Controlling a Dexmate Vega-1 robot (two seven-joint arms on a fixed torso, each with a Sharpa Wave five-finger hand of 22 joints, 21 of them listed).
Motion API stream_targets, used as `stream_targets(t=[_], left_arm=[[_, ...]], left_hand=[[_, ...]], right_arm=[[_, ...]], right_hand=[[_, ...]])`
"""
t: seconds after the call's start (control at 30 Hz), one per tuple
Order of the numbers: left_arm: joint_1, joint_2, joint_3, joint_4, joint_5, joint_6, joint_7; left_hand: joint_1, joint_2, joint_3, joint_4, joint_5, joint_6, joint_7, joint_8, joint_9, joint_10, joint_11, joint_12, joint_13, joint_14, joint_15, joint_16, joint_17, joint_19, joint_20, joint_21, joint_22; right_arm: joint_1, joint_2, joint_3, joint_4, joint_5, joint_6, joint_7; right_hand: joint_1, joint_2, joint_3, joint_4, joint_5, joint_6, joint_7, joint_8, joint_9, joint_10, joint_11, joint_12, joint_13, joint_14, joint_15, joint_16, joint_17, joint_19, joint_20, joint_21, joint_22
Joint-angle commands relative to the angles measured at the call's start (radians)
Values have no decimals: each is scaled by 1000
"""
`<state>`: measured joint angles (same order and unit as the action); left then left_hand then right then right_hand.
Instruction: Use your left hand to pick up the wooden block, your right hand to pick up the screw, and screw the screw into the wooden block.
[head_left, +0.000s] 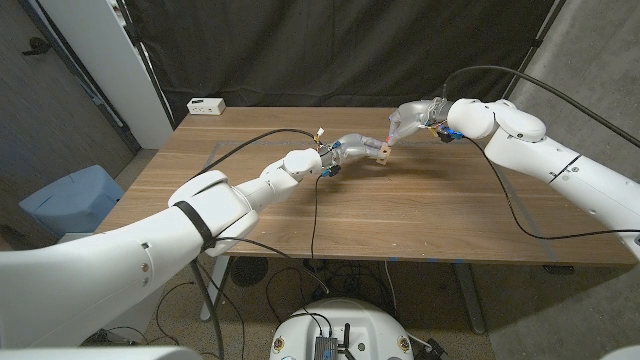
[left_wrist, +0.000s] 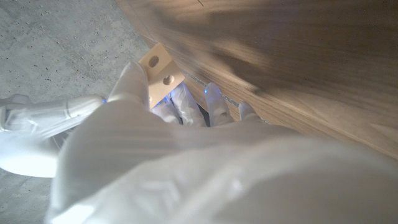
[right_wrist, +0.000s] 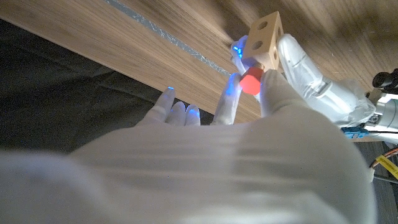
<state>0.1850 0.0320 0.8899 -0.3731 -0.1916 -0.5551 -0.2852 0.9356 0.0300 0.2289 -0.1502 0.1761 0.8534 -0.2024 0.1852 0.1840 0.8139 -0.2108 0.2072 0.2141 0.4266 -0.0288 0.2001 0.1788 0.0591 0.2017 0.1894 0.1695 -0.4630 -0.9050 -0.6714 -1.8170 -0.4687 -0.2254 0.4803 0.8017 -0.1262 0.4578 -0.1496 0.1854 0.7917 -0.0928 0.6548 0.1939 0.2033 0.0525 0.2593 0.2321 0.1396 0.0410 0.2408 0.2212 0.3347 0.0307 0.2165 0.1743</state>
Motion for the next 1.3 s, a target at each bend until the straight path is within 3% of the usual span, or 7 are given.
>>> stream_targets(t=[0.03, 0.23, 0.43, 1.1, 1.3], left_arm=[[1, 3, -2, -1, -2, -14, -5], [5, 4, -4, -2, -2, -19, -5], [7, 5, -5, -3, -2, -24, -6], [22, 13, -15, -11, 2, -62, -13], [27, 15, -18, -15, 4, -73, -16]], left_hand=[[2, 8, -2, 6, 4, 8, -1, 4, 4, -2, 0, 1, 2, 2, -3, 2, 2, 4, -5, 3, 6], [3, 8, -1, 6, 4, 9, 1, 5, 4, -2, -1, 1, 2, 1, -5, 2, 2, 4, -5, 3, 6], [3, 9, -1, 6, 4, 9, 4, 5, 4, -3, -1, 1, 2, 2, -3, 2, 2, 6, -2, 3, 6], [2, 10, -1, 7, 4, 10, 0, 6, 4, -1, -1, 2, 2, 2, -3, 2, 2, 4, -3, 3, 6], [3, 9, -1, 6, 4, 10, 0, 6, 4, 0, -1, 2, 2, 2, -3, 2, 2, 5, -3, 3, 6]], right_arm=[[1, 9, -9, 1, -11, -13, -3], [-1, 14, -9, 4, -9, -12, -14], [-3, 21, -12, 3, -18, -23, -27], [-18, 36, -32, -17, -82, -89, -62], [-16, 32, -34, -26, -85, -96, -46]], right_hand=[[-25, -6, -4, 12, -1, 25, 3, 6, -1, 30, -1, 10, 1, 20, -4, 9, 4, 14, 3, 3, 4], [-59, -9, -18, 23, -4, 58, 7, 10, -2, 49, -6, 12, 0, 35, -4, 13, 6, 24, 4, 3, 4], [-103, -13, -37, 34, -4, 135, 13, 27, -3, 88, -17, 17, -3, 61, -13, 20, 6, 44, 1, 5, 4], [-173, -9, -71, 41, -4, 343, 17, 73, -8, 188, -51, 26, -13, 141, -36, 40, 3, 87, -9, 5, 4], [-191, -16, -80, 42, -5, 357, 18, 72, -10, 199, -52, 25, -14, 150, -40, 41, 3, 91, -9, 5, 4]])
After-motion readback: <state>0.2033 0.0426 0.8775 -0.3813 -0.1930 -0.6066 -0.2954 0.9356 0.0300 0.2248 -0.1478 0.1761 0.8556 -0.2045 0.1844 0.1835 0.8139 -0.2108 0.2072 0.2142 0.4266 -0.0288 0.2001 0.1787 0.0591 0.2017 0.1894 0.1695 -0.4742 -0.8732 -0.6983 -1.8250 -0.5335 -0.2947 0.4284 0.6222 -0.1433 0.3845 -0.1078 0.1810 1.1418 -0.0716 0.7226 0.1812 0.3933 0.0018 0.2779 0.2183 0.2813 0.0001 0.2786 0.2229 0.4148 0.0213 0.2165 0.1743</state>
